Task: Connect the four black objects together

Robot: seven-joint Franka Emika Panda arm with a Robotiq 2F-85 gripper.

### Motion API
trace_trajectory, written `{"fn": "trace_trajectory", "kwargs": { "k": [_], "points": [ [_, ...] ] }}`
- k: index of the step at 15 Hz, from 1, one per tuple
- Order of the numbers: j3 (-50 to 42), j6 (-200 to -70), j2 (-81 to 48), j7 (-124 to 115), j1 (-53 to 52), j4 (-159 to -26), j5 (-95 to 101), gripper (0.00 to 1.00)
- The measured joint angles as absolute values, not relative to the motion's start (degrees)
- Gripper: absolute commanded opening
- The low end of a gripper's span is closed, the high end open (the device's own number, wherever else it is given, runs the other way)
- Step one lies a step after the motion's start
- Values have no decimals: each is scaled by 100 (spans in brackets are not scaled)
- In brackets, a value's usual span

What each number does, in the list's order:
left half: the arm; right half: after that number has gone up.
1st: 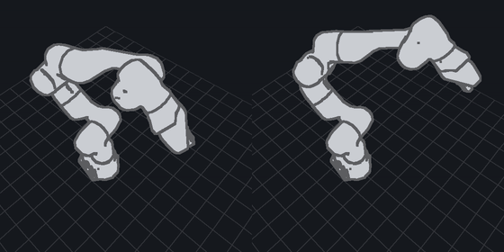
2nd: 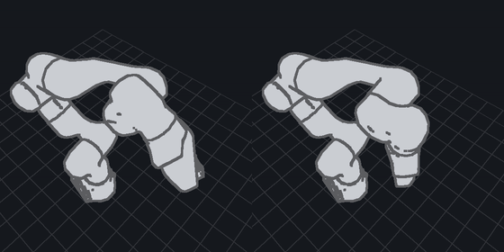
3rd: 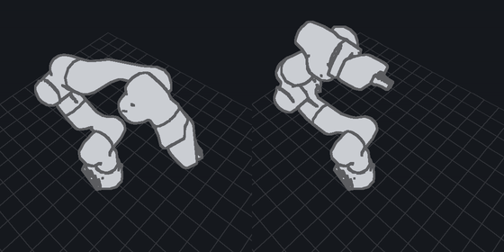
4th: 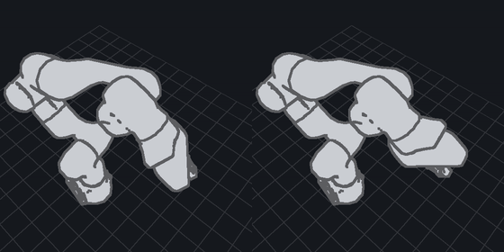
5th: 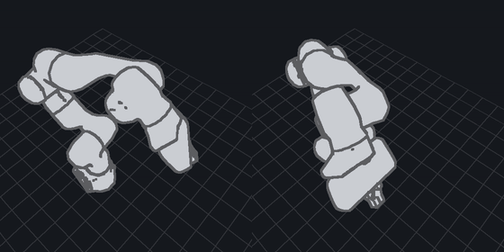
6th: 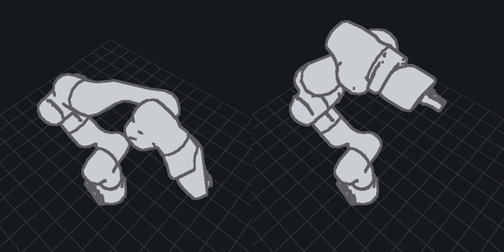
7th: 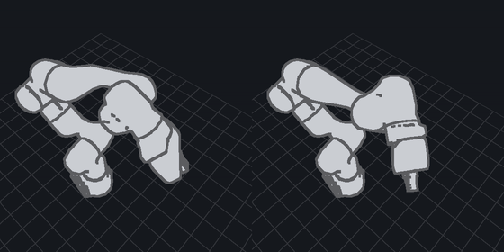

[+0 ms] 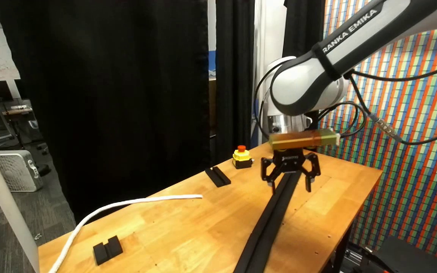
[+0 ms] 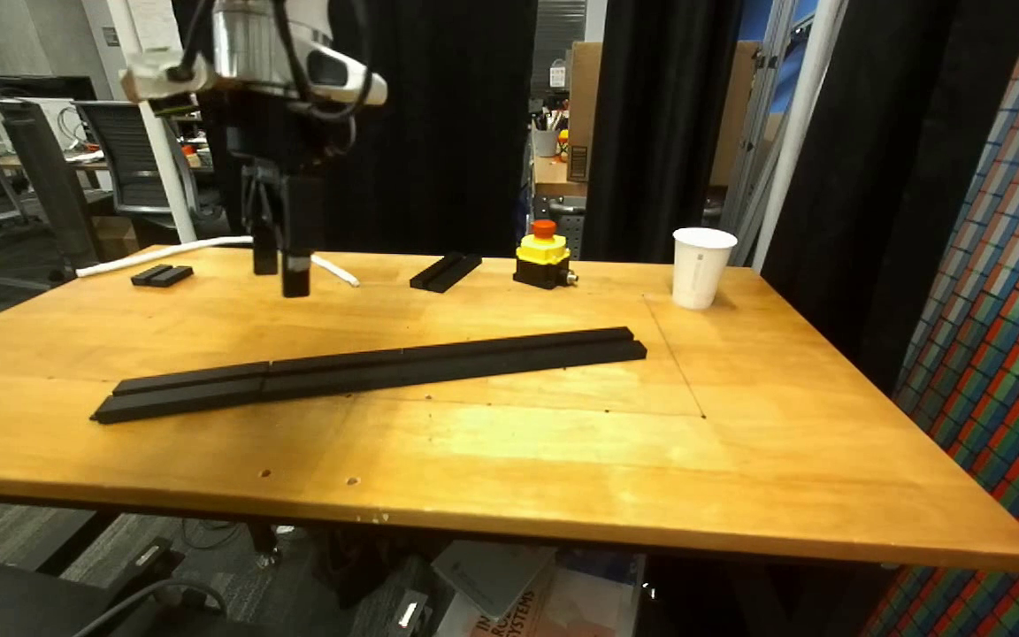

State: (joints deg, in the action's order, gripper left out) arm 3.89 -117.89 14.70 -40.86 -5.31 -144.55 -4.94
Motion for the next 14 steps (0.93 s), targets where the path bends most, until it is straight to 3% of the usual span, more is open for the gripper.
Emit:
{"fn": "trace_trajectory", "kwargs": {
  "k": [6,14],
  "points": [
    [4,-10147,2431,-1638,-23,-14126,-37,100],
    [172,-9797,3231,-141,-82,-14538,950,100]
  ]
}}
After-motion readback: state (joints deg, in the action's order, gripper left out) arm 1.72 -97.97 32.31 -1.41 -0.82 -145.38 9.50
